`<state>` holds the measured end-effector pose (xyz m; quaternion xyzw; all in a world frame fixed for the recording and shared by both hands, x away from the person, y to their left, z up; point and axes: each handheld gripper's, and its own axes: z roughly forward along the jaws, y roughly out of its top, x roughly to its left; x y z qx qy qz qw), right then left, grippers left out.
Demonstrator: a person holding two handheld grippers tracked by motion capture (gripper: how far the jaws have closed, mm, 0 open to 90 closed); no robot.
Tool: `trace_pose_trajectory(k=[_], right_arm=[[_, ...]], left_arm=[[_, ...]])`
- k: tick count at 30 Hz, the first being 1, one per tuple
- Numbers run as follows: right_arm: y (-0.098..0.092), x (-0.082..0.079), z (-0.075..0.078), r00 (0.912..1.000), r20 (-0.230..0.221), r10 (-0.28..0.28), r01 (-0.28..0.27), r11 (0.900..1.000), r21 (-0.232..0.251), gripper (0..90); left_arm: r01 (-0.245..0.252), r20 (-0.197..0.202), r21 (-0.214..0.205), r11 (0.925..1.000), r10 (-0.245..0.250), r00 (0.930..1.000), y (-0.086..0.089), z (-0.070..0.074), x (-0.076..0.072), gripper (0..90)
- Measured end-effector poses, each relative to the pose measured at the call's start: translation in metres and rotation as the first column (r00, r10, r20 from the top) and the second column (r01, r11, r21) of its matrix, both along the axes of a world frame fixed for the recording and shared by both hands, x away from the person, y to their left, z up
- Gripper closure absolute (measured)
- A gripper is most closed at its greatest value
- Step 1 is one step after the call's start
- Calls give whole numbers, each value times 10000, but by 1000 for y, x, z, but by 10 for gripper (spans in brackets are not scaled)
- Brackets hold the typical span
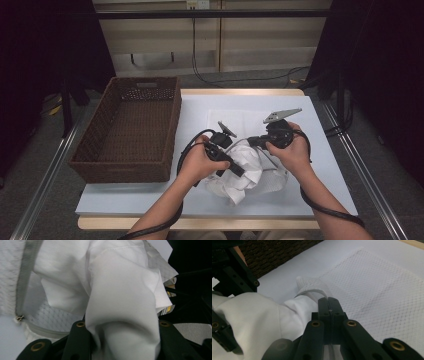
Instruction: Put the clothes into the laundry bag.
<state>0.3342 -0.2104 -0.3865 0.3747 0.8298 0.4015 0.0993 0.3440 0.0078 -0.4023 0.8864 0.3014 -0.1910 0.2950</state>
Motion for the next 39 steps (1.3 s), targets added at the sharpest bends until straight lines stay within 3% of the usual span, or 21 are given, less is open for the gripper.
trace_pose_trajectory(k=[10, 22, 34, 39], right_arm=[[1, -1, 1, 10000, -14, 39, -39, 10000, 44, 900], [4, -3, 4, 9998, 138, 153, -155, 9998, 104, 900], [-1, -4, 5, 9998, 76, 168, -170, 9996, 231, 900], [1, -4, 5, 9998, 88, 199, -201, 9996, 201, 900]], left_arm=[[-294, -28, 35, 9996, 294, 9996, 3, -4, 2, 641], [-84, 67, -136, 9999, 85, 9999, -7, -1, 3, 640], [-703, 18, 188, 9974, 703, 9975, 2, -10, 9, 641], [-833, 127, 25, 9965, 832, 9965, 1, -10, 10, 641]])
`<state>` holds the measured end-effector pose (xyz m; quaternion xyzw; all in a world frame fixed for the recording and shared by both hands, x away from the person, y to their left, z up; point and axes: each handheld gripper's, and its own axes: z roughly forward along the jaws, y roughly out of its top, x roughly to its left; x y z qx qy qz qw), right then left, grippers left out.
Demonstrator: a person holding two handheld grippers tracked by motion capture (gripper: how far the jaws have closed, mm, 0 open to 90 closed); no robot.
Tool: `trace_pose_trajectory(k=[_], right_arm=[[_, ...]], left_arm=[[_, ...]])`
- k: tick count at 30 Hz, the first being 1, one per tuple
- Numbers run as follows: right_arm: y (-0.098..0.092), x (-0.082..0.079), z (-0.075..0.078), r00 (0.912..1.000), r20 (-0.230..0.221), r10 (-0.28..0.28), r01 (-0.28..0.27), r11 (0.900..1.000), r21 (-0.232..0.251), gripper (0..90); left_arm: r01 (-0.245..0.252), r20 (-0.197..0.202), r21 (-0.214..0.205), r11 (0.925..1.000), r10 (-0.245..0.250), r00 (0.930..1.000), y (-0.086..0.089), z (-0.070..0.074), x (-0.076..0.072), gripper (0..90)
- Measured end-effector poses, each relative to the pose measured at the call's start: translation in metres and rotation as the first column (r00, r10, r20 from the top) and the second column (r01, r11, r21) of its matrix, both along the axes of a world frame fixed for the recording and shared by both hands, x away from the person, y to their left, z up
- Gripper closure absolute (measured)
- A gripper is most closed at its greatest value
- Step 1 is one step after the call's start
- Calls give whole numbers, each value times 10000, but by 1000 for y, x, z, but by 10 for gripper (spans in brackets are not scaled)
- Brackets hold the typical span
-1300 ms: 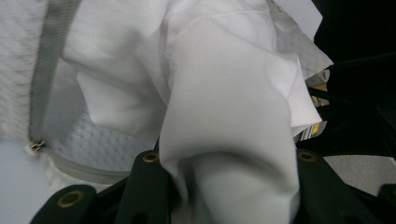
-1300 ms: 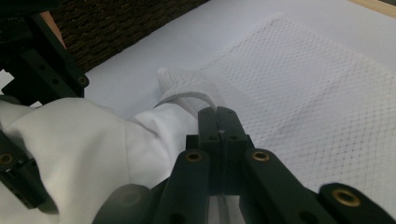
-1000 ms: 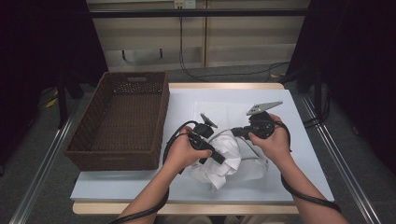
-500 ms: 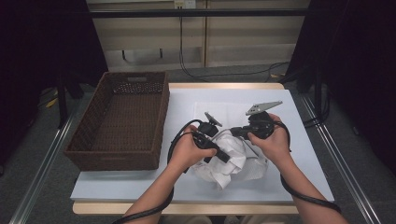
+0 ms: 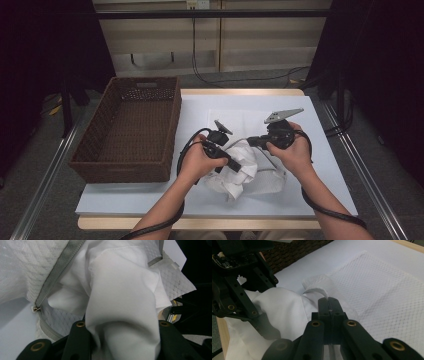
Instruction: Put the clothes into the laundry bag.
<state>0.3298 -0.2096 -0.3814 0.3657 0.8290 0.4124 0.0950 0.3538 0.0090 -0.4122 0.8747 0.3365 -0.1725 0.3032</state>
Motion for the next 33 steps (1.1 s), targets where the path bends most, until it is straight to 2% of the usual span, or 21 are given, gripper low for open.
trace_pose_trajectory(k=[6, 7, 11, 13, 14, 18, 19, 22, 25, 26, 29, 30, 32, 33], right_arm=[[3, -1, 2, 9999, 63, 100, -100, 9999, -14, 900], [3, -1, 2, 9999, 60, 118, -118, 9999, 3, 900], [2, -1, 3, 9999, 90, 143, -143, 9999, 29, 900], [1, -1, 4, 9999, 71, 118, -119, 9999, 66, 900], [1, -1, 4, 9999, 57, 149, -149, 9998, 112, 900], [0, -2, 5, 9999, 89, 136, -137, 9999, 102, 900], [0, -2, 6, 9998, 113, 158, -159, 9998, 121, 900], [1, -3, 7, 9997, 162, 171, -172, 9998, 109, 900], [1, -3, 9, 9997, 144, 200, -202, 9997, 119, 900], [1, -3, 9, 9996, 180, 228, -230, 9997, 122, 900], [1, -4, 11, 9995, 208, 229, -232, 9996, 143, 900], [1, -4, 11, 9996, 215, 208, -211, 9997, 145, 900], [0, -4, 12, 9995, 206, 247, -251, 9996, 157, 900], [-1, -4, 12, 9995, 204, 248, -251, 9996, 164, 900]], left_arm=[[180, -7, -134, 9997, -180, 9998, -5, 5, 0, 640], [-32, 29, -236, 9997, 33, 10000, -7, 4, 0, 641], [3, 102, -207, 9998, -1, 9999, -7, 4, 1, 640], [-167, 66, -262, 9995, 169, 9998, -6, 3, 1, 641], [-114, 105, -115, 9999, 116, 9999, -5, 3, 2, 640], [-583, 20, -78, 9983, 583, 9983, 0, -1, 5, 640], [-522, 53, -95, 9986, 522, 9986, 2, -3, 6, 641], [-865, -177, -168, 9961, 862, 9961, 1, -5, 4, 641], [-606, -6, 77, 9981, 606, 9982, 1, -7, 6, 641], [-751, -53, 41, 9972, 752, 9972, 0, -8, 5, 641], [-711, -77, 98, 9974, 712, 9974, 0, -9, 6, 641], [-943, -130, -43, 9955, 942, 9955, -1, -10, 5, 641], [-706, -81, 100, 9975, 707, 9975, 0, -11, 6, 641], [-805, -121, 166, 9966, 807, 9967, 0, -11, 6, 641]])
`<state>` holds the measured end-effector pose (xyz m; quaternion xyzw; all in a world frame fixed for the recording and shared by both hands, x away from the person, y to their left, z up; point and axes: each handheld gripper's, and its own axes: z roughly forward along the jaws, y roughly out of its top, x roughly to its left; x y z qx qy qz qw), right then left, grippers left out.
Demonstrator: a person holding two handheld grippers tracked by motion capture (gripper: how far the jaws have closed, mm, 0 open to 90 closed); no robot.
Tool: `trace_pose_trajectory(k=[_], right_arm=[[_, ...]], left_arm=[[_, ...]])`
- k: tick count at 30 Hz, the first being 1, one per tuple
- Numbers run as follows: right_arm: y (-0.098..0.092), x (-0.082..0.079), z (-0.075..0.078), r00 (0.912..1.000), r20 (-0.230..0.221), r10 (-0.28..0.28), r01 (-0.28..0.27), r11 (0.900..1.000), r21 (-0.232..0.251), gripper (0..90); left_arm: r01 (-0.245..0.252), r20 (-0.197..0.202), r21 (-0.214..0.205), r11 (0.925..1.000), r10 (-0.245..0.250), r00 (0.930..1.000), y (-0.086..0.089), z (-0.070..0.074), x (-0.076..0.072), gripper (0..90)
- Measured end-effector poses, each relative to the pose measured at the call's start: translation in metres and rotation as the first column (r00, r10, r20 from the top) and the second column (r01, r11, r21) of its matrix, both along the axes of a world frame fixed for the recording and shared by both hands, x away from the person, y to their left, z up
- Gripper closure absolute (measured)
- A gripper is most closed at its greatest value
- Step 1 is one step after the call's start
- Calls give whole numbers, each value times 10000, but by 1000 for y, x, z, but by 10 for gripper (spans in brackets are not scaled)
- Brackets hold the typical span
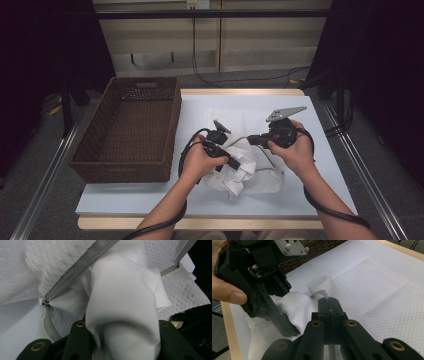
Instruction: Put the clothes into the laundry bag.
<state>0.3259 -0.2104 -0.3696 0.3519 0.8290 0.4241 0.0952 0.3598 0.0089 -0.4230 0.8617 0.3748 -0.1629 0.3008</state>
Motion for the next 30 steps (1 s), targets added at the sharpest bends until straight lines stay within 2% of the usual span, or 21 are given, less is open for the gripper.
trace_pose_trajectory(k=[2, 3, 5, 8, 9, 10, 14, 20, 25, 26, 27, 29, 30], right_arm=[[0, 0, 0, 10000, 28, -46, 46, 10000, -13, 900], [-1, 0, 0, 10000, 35, -46, 46, 10000, -28, 900], [-1, 0, 1, 10000, 41, -21, 21, 10000, -14, 900], [0, -1, 2, 10000, 28, -6, 6, 10000, 36, 900], [1, 0, 2, 10000, 38, -21, 21, 10000, 40, 900], [1, 0, 1, 10000, 44, -30, 30, 10000, 33, 900], [3, 0, 1, 10000, 30, 71, -71, 10000, 23, 900], [5, -1, 2, 10000, 47, 28, -28, 10000, 66, 900], [4, -2, 4, 9999, 79, 103, -104, 9999, 83, 900], [5, -3, 4, 9999, 78, 87, -88, 9999, 71, 900], [5, -3, 4, 9999, 67, 97, -97, 9999, 78, 900], [4, -2, 3, 9999, 62, 82, -82, 9999, 112, 900], [4, -2, 3, 9999, 63, 80, -81, 9999, 105, 900]], left_arm=[[37, -28, -36, 10000, -37, 10000, 0, 0, 0, 641], [-244, -54, -245, 9994, 243, 9997, -1, 0, -1, 641], [112, 34, -85, 9999, -112, 9999, 0, 3, 0, 641], [241, 128, -276, 9993, -238, 9996, -2, 7, -2, 641], [466, 219, -211, 9987, -462, 9987, -2, 9, -1, 641], [276, 197, -316, 9991, -270, 9994, -4, 11, -3, 641], [424, 403, -434, 9982, -406, 9984, -6, 16, -3, 641], [102, 275, -676, 9977, -83, 9996, -6, 15, 0, 641], [-371, 269, -619, 9974, 388, 9989, -4, 10, 2, 641], [-371, 182, -632, 9973, 383, 9991, -3, 10, 2, 641], [-419, 237, -683, 9968, 436, 9988, -3, 9, 3, 640], [-215, 328, -543, 9983, 233, 9992, 0, 8, 5, 641], [-574, 270, -633, 9963, 592, 9979, -1, 8, 3, 640]])
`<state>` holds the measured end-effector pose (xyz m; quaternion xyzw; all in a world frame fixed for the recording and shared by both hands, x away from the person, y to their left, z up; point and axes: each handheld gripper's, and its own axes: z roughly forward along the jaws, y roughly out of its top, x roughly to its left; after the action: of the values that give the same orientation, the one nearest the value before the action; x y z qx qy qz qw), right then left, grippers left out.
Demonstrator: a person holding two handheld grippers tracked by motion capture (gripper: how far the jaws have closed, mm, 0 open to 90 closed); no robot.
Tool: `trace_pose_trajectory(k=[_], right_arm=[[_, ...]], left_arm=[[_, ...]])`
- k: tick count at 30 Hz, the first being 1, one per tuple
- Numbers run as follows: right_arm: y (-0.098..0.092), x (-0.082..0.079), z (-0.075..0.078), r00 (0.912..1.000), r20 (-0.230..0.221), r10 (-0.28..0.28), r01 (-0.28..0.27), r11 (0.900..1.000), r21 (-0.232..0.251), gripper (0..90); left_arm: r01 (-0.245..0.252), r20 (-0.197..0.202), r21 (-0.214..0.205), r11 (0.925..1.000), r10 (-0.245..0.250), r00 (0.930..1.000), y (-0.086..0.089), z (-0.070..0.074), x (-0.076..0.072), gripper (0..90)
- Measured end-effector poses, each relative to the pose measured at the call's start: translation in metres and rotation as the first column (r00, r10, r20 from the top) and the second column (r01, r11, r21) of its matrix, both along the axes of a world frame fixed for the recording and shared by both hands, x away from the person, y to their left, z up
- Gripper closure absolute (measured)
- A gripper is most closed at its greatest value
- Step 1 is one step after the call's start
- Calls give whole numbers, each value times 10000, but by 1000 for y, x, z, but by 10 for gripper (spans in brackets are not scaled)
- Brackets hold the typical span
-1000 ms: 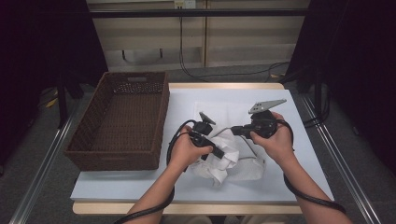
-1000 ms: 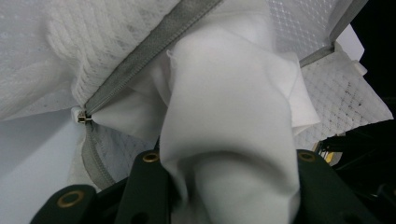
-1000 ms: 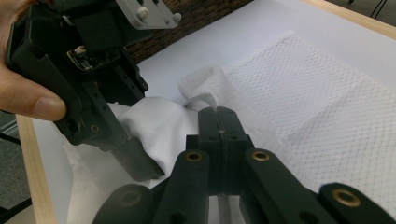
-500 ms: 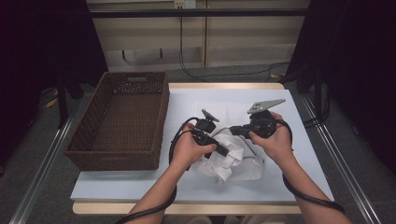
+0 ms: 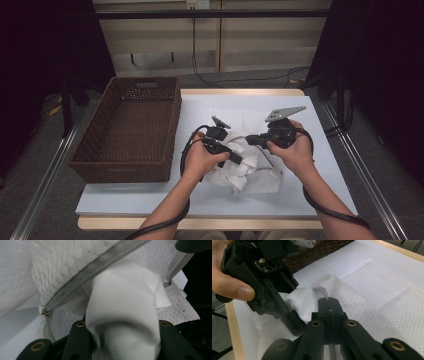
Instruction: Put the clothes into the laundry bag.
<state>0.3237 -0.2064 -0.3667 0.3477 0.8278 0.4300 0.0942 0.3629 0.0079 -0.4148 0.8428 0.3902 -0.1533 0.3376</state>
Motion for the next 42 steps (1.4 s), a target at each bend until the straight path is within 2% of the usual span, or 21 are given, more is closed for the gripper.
trace_pose_trajectory(k=[2, 4, 5, 6, 7, 8, 9, 11, 12, 16, 17, 18, 22, 25, 29, 30, 35, 36, 37, 41, 42], right_arm=[[0, 0, -1, 10000, -18, 5, -5, 10000, -12, 900], [1, 0, -1, 10000, -7, 43, -43, 10000, -17, 900], [1, 0, -1, 10000, -4, 52, -52, 10000, -13, 900], [1, 0, -1, 10000, 10, 56, -56, 10000, -6, 900], [1, 0, -1, 10000, 13, 56, -56, 10000, 4, 900], [2, 0, -1, 10000, -3, 55, -55, 10000, -5, 900], [2, 0, -1, 10000, 1, 41, -41, 10000, -36, 900], [2, 0, -2, 10000, 7, 46, -46, 10000, -40, 900], [3, 0, -2, 10000, 9, 52, -52, 10000, -37, 900], [3, 0, -3, 10000, -27, 53, -53, 10000, -5, 900], [3, 0, -3, 10000, -21, 69, -69, 10000, -27, 900], [3, 0, -3, 10000, -20, 46, -46, 10000, -3, 900], [2, -1, -3, 9999, -58, 101, -101, 9999, 45, 900], [2, -1, -4, 10000, -53, 83, -83, 9999, 65, 900], [1, -2, -4, 9999, -72, 114, -113, 9999, 66, 900], [1, -2, -4, 9999, -62, 119, -119, 9999, 31, 900], [2, -3, -6, 9998, -113, 175, -174, 9998, 61, 900], [2, -3, -6, 9997, -102, 201, -200, 9998, 52, 900], [3, -3, -6, 9998, -105, 196, -196, 9998, 54, 900], [4, -3, -6, 9997, -122, 213, -213, 9998, 41, 900], [4, -3, -6, 9997, -129, 196, -195, 9998, 41, 900]], left_arm=[[364, 93, 281, 9989, -367, 9993, 3, 1, 2, 641], [283, 60, 248, 9993, -285, 9996, 3, 1, 1, 640], [20, -7, 153, 9999, -20, 10000, 1, 1, -1, 641], [439, 190, 289, 9986, -445, 9988, 2, 1, -1, 641], [118, 80, 12, 9999, -118, 9999, -2, 2, -4, 641], [499, 195, 138, 9987, -501, 9986, -1, 3, -4, 641], [322, 81, -163, 9993, -320, 9995, -5, 4, -7, 641], [649, 165, -96, 9978, -647, 9978, -6, 5, -6, 640], [519, 202, -238, 9984, -514, 9985, -8, 5, -7, 640], [535, 199, -178, 9984, -532, 9984, -13, 5, -6, 640], [380, 165, -425, 9984, -373, 9992, -15, 4, -7, 640], [445, 164, -333, 9985, -440, 9989, -15, 4, -6, 640], [-66, 32, -565, 9984, 68, 10000, -17, 0, -6, 639], [-60, 34, -498, 9987, 62, 10000, -15, -3, -3, 638], [-331, 100, -414, 9986, 335, 9994, -11, -4, -1, 638], [-545, 55, -505, 9972, 548, 9985, -10, -5, -2, 638], [-702, 97, -502, 9963, 707, 9974, -4, -6, 1, 638], [-581, 171, -389, 9976, 588, 9981, -2, -6, 2, 638], [-724, 52, -526, 9960, 728, 9973, -2, -6, 2, 638], [-706, 184, -416, 9966, 714, 9973, 1, -5, 3, 638], [-955, 125, -581, 9937, 964, 9953, 0, -5, 2, 638]])
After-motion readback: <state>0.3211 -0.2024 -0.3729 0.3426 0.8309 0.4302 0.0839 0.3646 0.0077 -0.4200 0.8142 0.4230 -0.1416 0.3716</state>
